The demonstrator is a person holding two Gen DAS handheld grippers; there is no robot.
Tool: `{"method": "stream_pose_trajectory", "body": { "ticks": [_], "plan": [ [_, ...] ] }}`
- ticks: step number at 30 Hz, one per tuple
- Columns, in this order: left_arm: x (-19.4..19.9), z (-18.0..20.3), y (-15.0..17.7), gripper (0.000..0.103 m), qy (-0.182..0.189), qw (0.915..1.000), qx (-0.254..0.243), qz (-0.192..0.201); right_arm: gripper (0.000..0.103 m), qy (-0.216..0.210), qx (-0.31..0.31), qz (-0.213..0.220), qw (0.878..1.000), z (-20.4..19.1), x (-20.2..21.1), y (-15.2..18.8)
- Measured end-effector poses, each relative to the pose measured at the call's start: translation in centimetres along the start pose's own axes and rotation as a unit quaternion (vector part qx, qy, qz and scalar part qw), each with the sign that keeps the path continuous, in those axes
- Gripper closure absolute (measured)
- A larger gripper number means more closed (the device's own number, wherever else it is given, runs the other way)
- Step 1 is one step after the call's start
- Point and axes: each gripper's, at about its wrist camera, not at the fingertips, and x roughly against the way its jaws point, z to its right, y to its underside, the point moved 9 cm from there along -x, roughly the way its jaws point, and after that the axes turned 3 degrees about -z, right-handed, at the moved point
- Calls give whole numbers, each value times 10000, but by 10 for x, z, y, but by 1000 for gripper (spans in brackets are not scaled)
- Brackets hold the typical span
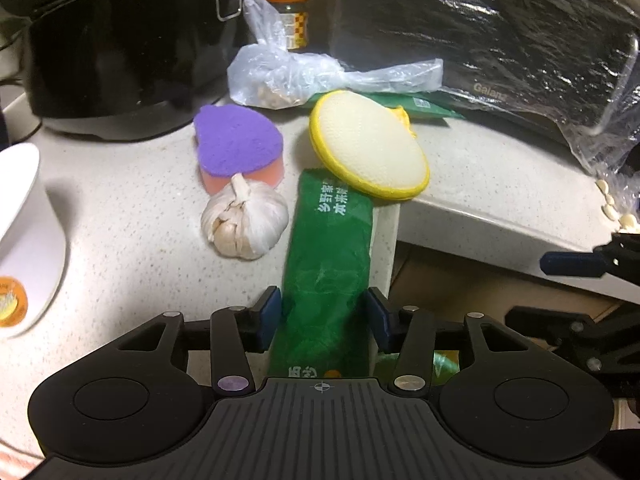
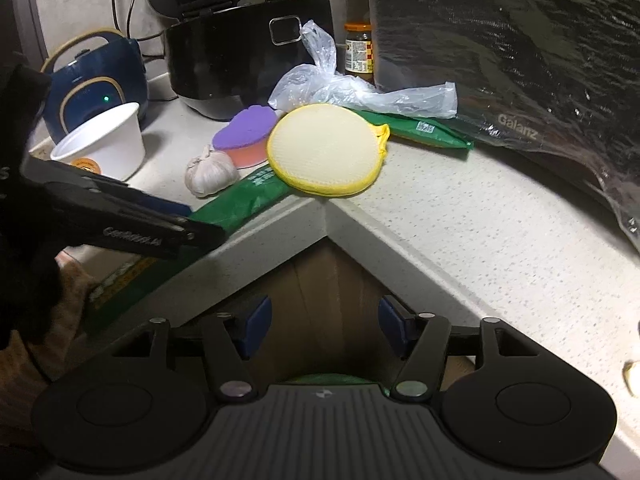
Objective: Collect trash
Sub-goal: 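Grasp the garlic bulb with the right tool while the left tool holds the green packet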
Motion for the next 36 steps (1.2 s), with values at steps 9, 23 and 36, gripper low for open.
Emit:
{"method": "stream_pose_trajectory", "body": {
  "ticks": [9, 23, 36],
  "plan": [
    [24, -10, 15, 77, -20, 9963, 783, 347, 33, -78, 337, 264, 9991, -6, -6, -24],
    [42, -3, 26, 78, 156, 9959, 791, 407, 31, -1143, 730, -112, 9907, -82, -80, -124],
    [44, 7, 27, 79, 276, 9966, 666, 408, 48, -1132, 825, -748, 9873, -107, -121, -118]
  ]
}}
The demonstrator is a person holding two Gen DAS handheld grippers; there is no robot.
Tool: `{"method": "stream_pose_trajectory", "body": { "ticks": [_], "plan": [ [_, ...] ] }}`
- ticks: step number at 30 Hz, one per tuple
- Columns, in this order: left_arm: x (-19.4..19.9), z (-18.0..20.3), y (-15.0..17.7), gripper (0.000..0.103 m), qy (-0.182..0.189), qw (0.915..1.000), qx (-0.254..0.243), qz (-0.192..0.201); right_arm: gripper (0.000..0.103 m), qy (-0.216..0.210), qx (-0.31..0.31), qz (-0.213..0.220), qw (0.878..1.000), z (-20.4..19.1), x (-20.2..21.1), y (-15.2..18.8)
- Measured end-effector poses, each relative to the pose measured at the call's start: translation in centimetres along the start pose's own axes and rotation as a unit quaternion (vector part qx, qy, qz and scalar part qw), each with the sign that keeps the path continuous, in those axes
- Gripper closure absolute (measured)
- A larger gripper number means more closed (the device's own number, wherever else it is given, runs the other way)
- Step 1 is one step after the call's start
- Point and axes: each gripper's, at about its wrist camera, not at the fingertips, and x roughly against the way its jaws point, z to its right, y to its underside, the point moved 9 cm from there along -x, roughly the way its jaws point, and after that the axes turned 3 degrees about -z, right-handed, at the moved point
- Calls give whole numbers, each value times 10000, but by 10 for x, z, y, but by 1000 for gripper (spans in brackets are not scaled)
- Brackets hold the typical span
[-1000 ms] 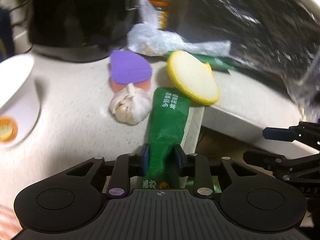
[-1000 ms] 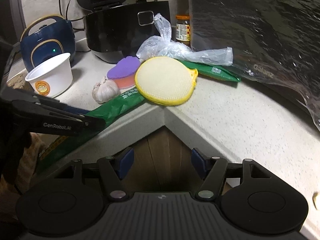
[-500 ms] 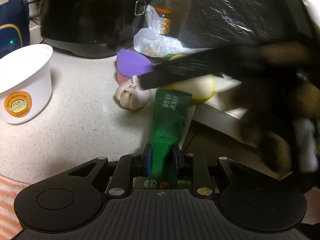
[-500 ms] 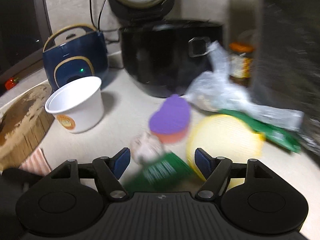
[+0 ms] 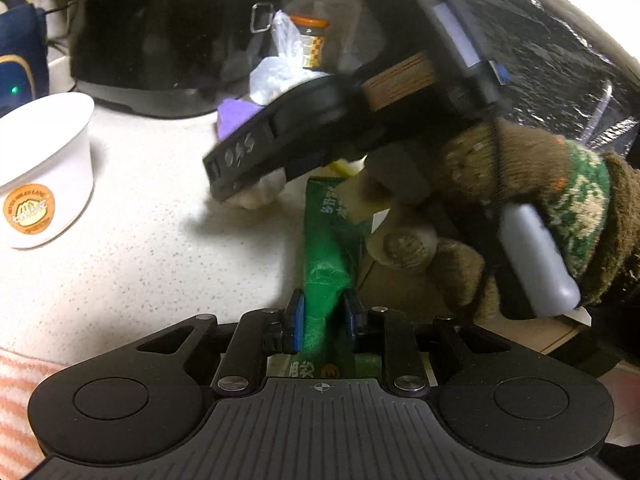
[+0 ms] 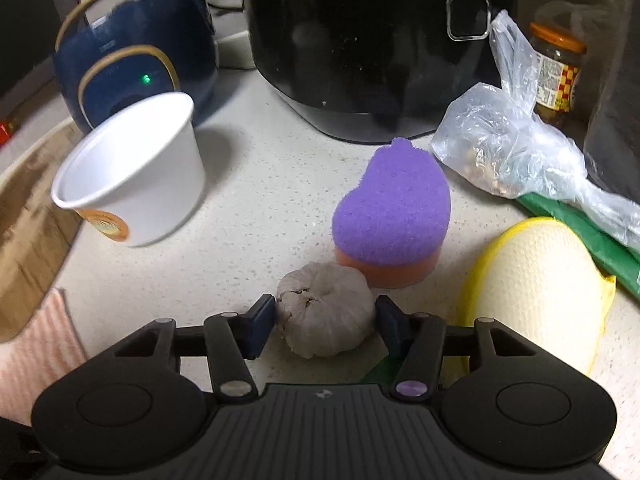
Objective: Collect trash
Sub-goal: 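Grasp the garlic bulb with the right tool while the left tool holds the green packet, then carry the green packet and garlic bulb down over the green trash bin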
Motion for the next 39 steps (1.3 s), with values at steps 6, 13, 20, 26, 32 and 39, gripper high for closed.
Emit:
{"method": "stream_pose_trajectory", "body": {
  "ticks": [6, 13, 20, 26, 32, 39],
  "plan": [
    [-3, 27, -1, 79, 493, 9985, -223, 25, 48, -229, -413, 780, 9958, 14, 67, -1],
    [-22, 69, 35, 80, 1366, 9898, -193, -365, 48, 747, -987, 1583, 9796, 60, 167, 58],
    [-76, 101, 118, 80, 1968, 9689, 457, -1428, 48, 1915, -2032, 1106, 9538, 103, 192, 179],
    [-128, 67, 160, 80, 733, 9772, 1142, -1631, 48, 1905, -2636, 438, 9446, 127, 180, 268],
    [-198, 41, 229, 80, 214, 9365, 2413, -2536, 48, 1305, -2711, -274, 9533, 146, 113, 334],
    [-287, 15, 287, 77, -232, 9038, 2774, -3251, 48, 753, -2676, -785, 9574, 149, 52, 388]
  ]
}}
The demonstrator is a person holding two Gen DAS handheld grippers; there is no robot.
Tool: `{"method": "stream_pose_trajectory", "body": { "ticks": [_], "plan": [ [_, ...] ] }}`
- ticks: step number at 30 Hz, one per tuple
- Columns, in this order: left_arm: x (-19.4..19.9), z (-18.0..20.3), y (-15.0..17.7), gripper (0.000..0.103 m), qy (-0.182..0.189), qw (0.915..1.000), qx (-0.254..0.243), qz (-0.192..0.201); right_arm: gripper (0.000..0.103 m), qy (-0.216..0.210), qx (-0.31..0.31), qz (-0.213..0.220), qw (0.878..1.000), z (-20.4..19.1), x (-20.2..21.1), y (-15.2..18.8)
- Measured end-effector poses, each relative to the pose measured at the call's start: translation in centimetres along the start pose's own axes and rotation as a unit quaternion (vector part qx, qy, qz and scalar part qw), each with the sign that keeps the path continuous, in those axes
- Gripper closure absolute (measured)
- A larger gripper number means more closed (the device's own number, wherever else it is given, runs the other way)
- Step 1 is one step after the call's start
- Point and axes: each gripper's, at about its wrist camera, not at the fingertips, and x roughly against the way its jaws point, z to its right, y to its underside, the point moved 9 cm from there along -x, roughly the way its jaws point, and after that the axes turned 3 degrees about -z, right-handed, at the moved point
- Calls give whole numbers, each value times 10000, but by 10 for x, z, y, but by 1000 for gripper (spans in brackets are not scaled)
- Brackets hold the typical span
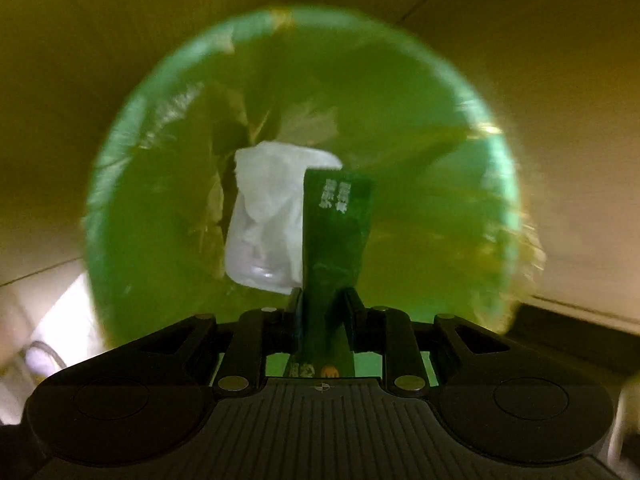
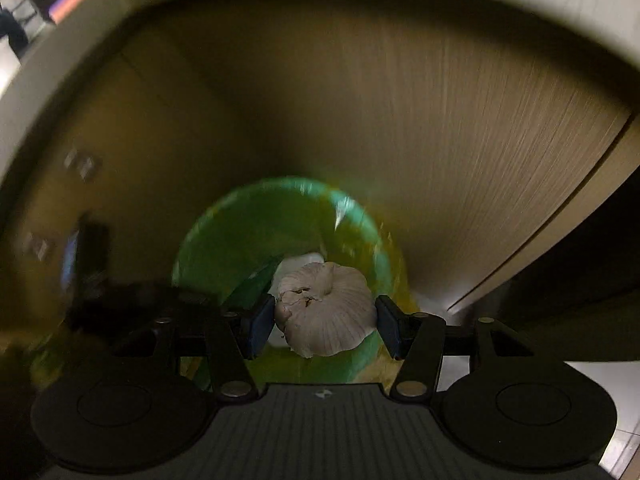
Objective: Collect trash
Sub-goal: 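Carry the green packet and garlic bulb down over the green trash bin, then open both tools to drop the packet and garlic into the bin, then raise both tools back up to the counter toward the sponges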
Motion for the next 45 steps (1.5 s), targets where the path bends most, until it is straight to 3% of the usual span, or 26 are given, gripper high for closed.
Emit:
{"method": "stream_pose_trajectory", "body": {
  "ticks": [3, 7, 12, 20, 25, 30, 34, 38, 41, 45],
  "plan": [
    [-20, -4, -10, 76, -7, 10000, -2, 76, 48, -18, 106, -198, 9997, 3, -19, 13],
    [-15, -3, -9, 76, 31, 9990, -285, 336, 48, 26, 190, -379, 9991, 0, -33, 18],
    [32, -13, 26, 76, 251, 9967, -274, 719, 48, -107, 324, -509, 9981, -12, -48, 16],
    [103, -4, 81, 76, 717, 9931, -563, 737, 48, -521, 172, -834, 9950, -50, -93, -13],
    [158, 18, 89, 76, 972, 9856, -1078, 868, 45, -612, 153, -572, 9964, -61, -52, -24],
    [240, 50, 74, 76, 1086, 9735, -1429, 1414, 45, -80, 144, -149, 9998, -50, 4, -40],
    [317, 80, 42, 76, 1197, 9556, -1604, 2161, 45, 441, 220, 233, 9985, -49, 56, -56],
    [377, 102, 7, 76, 1119, 9380, -1734, 2786, 43, 424, 317, 791, 9955, -70, 110, -75],
    [401, 106, -20, 76, 1047, 9367, -1445, 3011, 40, 280, 422, 1215, 9913, -97, 144, -91],
    [421, 116, -50, 76, 1444, 9167, -1572, 3376, 35, 537, 811, 1737, 9800, -135, 182, -112]
  ]
}}
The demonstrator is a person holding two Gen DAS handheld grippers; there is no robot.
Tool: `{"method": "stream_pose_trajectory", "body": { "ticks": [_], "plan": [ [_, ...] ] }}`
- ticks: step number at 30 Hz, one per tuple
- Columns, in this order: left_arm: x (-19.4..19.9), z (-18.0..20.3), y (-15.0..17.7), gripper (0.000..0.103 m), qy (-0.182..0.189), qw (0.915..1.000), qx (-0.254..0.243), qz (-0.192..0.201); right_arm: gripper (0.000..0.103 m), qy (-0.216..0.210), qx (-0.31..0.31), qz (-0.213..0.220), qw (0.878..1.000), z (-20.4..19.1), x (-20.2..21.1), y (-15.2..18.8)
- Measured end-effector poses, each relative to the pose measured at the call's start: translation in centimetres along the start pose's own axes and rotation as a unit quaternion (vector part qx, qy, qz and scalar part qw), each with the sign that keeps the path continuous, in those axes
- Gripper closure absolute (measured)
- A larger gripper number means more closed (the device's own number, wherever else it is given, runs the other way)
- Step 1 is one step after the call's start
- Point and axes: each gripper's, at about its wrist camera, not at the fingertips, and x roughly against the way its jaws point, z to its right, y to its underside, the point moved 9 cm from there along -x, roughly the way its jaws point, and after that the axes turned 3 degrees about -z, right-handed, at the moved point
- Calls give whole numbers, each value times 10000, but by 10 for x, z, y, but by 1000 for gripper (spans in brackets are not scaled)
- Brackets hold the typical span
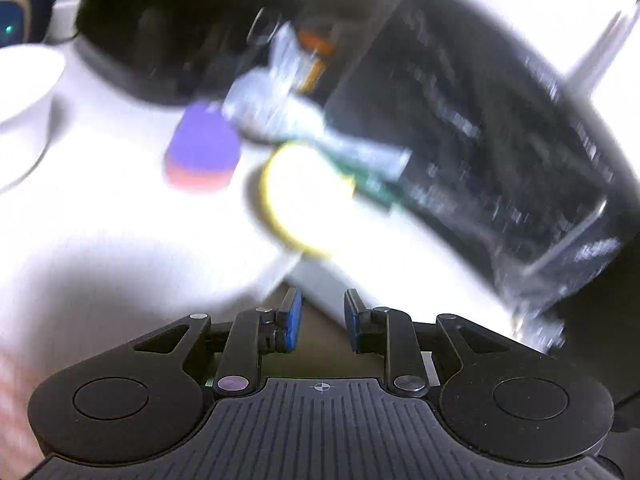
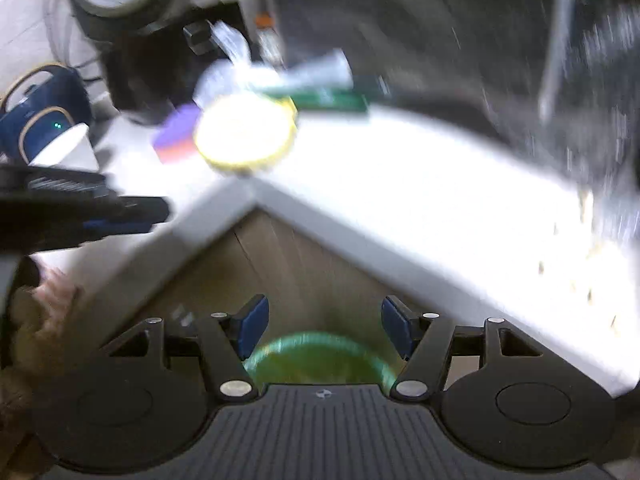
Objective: Collect trash
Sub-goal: 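Raise both tools back up to the counter toward the sponges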
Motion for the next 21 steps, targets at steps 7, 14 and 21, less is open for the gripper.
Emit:
{"method": "stream_pose_trajectory", "body": {
  "ticks": [7, 14, 21],
  "plan": [
    [-12, -1, -27, 76, 355, 9987, 103, 350, 32, 973, 448, 584, 9925, -24, 19, -58],
    [-34, 2, -31, 76, 326, 9993, -110, 138, 32, 562, 382, 723, 9951, -15, 0, -75],
    [-44, -21, -48, 76, -262, 9995, 166, 66, 32, -184, 420, 626, 9970, -10, -54, -106]
  ]
}}
